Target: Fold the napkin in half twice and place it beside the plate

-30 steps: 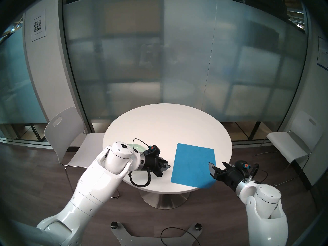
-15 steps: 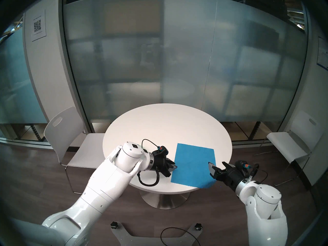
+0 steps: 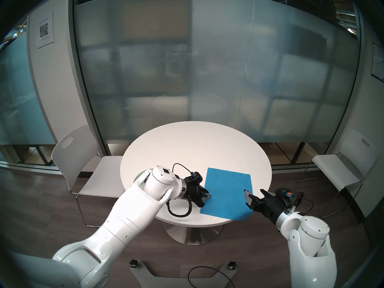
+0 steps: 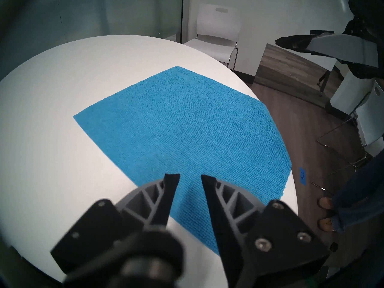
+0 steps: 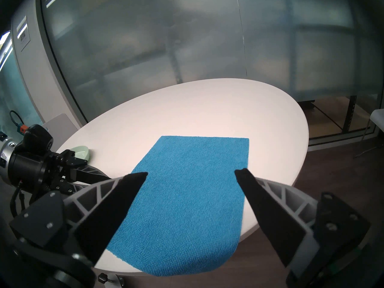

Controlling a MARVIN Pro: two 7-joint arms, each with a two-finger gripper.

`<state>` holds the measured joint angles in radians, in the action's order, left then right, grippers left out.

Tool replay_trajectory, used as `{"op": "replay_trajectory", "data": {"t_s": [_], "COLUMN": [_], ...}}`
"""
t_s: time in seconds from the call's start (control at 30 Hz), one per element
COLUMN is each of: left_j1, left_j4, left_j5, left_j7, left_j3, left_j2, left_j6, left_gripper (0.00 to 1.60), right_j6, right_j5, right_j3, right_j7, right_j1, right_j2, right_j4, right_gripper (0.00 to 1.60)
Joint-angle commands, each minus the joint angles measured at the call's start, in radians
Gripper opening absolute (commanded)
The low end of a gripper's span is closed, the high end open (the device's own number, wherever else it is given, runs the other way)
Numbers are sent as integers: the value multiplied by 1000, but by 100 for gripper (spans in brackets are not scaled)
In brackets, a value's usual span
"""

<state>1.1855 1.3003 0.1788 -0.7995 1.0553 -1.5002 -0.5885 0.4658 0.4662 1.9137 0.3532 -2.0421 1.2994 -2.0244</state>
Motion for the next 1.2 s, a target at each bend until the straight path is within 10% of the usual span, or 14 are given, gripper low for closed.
{"op": "replay_trajectory", "data": {"t_s": [0.0, 1.17], "left_j1": [-36, -8], "left_j4": [-11, 16], "left_j5": [3, -2], "left_j7": [0, -5], "left_j3": [-4, 21], "left_j2": [-14, 36], "left_j6": [19, 18], "left_gripper": [88, 88], "right_j6": [-6, -10], "right_j5": [0, 0], "right_j3": [1, 1], "right_j7": [4, 14], "right_j1": [12, 22], "right_j2": [-5, -1], "right_j4": [-17, -4], "right_gripper": [160, 160]}}
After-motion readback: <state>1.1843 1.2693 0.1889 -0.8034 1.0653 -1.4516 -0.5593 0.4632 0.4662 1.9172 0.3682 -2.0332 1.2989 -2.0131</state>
